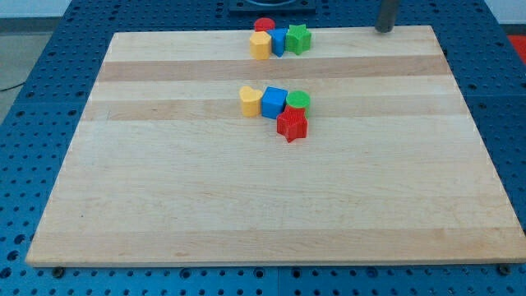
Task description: Push the green star slightly to the bottom side of the board
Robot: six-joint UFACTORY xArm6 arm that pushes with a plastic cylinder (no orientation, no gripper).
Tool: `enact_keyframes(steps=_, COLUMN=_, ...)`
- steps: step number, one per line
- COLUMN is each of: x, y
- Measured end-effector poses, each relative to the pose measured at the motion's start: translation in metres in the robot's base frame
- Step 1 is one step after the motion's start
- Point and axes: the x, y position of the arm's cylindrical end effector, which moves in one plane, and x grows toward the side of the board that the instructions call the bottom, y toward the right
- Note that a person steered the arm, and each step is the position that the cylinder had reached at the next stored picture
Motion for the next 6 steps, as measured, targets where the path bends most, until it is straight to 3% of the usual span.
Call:
enact_keyframes(steps=2, x=-0.001, y=-0.07)
enact_keyframes(steps=6, x=0.0, y=-0.104)
